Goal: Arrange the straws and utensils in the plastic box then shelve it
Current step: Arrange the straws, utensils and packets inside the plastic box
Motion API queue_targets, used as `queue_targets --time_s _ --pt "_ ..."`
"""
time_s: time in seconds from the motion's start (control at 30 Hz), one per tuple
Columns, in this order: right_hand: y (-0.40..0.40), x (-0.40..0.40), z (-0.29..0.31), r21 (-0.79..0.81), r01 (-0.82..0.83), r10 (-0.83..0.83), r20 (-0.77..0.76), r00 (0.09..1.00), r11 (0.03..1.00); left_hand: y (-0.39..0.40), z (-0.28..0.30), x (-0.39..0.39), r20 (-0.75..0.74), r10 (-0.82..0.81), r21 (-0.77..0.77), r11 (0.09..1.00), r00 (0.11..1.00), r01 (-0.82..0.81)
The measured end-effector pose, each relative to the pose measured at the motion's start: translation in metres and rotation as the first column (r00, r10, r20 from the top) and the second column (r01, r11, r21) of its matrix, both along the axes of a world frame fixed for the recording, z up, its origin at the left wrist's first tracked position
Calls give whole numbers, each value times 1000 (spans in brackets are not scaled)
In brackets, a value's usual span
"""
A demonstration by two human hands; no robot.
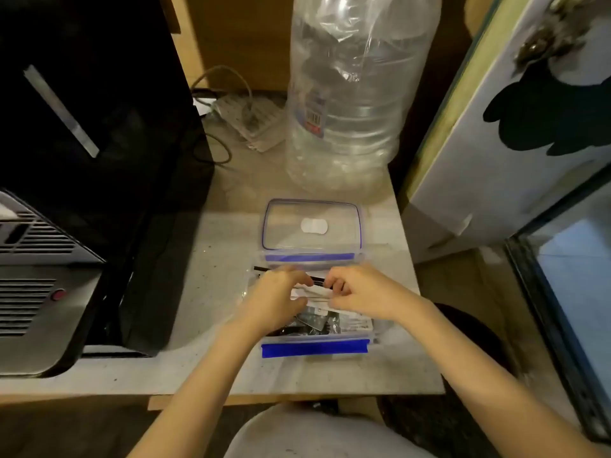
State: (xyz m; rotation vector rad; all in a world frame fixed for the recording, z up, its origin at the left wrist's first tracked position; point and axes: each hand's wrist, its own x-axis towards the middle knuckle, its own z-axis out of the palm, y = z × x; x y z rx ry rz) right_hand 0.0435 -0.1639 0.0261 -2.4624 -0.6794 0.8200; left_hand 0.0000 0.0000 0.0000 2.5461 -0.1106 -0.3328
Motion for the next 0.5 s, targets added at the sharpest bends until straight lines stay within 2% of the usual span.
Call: queue_targets --time_s 0.13,0.33,0.5 --pt "3 -2 -11 -80 -32 45 162 986 996 -3 -11 0 43 -9 105 994 999 4" --pt "7 -4 -24 -152 -64 102 258 961 986 -2 -21 4 92 -49 139 990 995 36" --pt "8 -5 -33 -193 -103 160 308 938 976 -1 -24 4 106 -84 228 972 991 59"
